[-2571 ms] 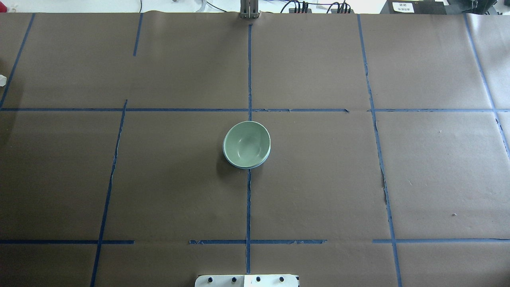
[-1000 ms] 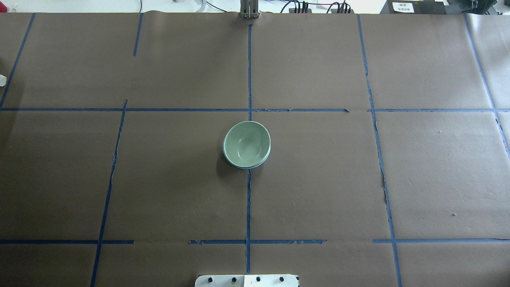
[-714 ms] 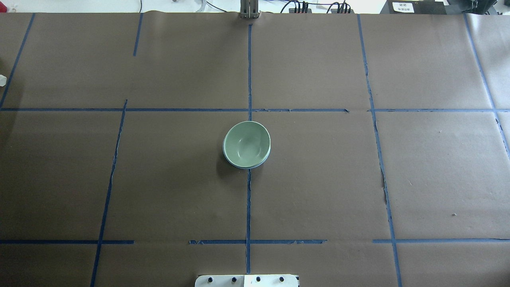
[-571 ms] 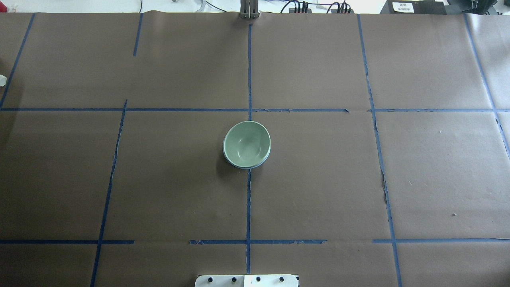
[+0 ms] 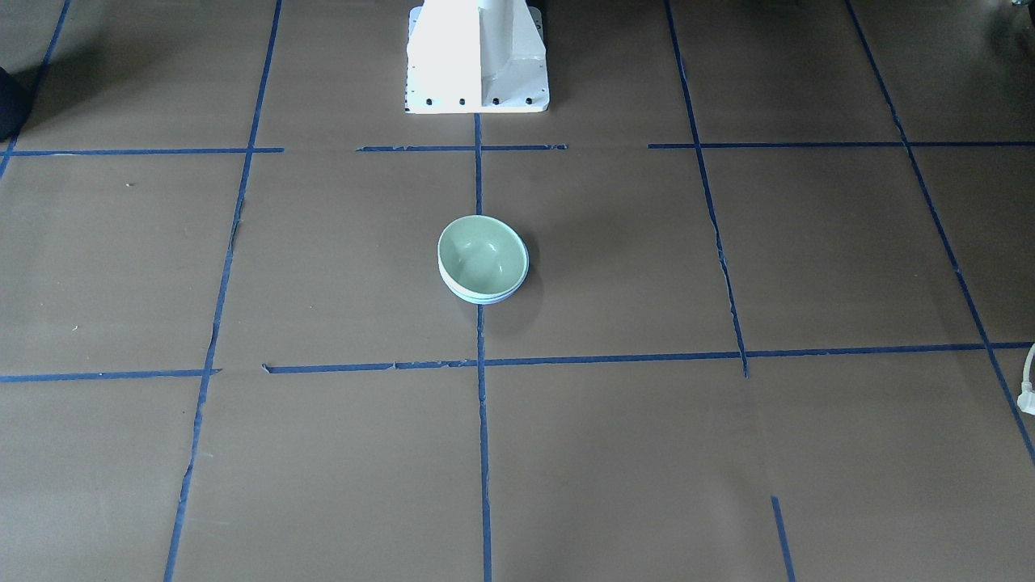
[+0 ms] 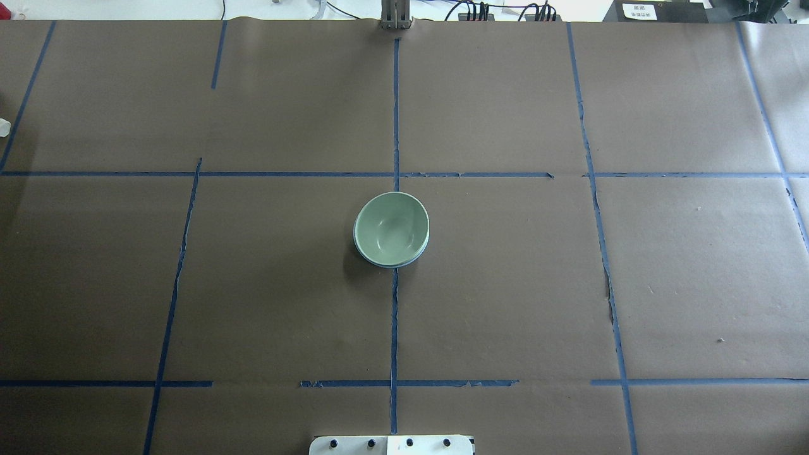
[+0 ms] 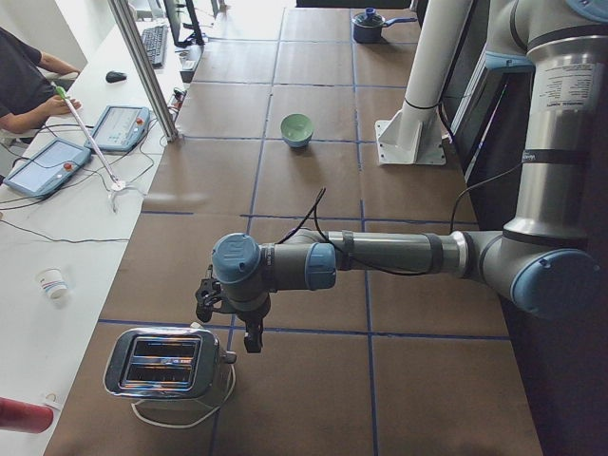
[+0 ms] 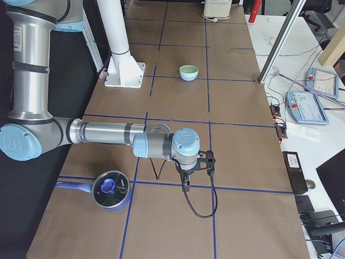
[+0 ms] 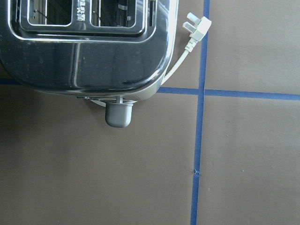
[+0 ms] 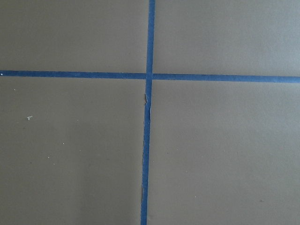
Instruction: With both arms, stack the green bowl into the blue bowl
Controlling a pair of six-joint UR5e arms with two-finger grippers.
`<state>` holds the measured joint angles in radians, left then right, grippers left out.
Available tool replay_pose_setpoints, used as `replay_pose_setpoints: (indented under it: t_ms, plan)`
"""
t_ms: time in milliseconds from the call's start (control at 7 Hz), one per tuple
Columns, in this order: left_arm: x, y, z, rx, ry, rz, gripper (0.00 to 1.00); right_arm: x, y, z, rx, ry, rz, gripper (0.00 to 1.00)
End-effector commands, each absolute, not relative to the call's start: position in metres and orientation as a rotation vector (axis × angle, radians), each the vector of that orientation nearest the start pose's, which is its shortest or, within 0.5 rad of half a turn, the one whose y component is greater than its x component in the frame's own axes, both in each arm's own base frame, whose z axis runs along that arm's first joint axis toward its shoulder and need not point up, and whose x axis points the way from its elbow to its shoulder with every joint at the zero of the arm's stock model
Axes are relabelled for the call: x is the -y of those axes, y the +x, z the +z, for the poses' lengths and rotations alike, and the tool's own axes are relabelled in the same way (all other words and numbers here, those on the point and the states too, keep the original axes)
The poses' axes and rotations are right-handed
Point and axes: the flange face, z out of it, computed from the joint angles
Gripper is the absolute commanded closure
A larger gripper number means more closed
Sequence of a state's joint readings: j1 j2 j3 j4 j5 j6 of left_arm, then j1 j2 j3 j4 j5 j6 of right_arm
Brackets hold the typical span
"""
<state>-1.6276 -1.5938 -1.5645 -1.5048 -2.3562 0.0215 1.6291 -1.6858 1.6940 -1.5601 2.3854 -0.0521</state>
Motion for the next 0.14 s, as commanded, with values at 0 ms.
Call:
replay_pose_setpoints:
  t_ms: [0]
  plan:
    - [0.4937,-0.0910,0.6560,-0.787,-0.016,-0.053,0.00,0.4401,0.0866,0.6480,0.812,0.064,-0.002,0.00]
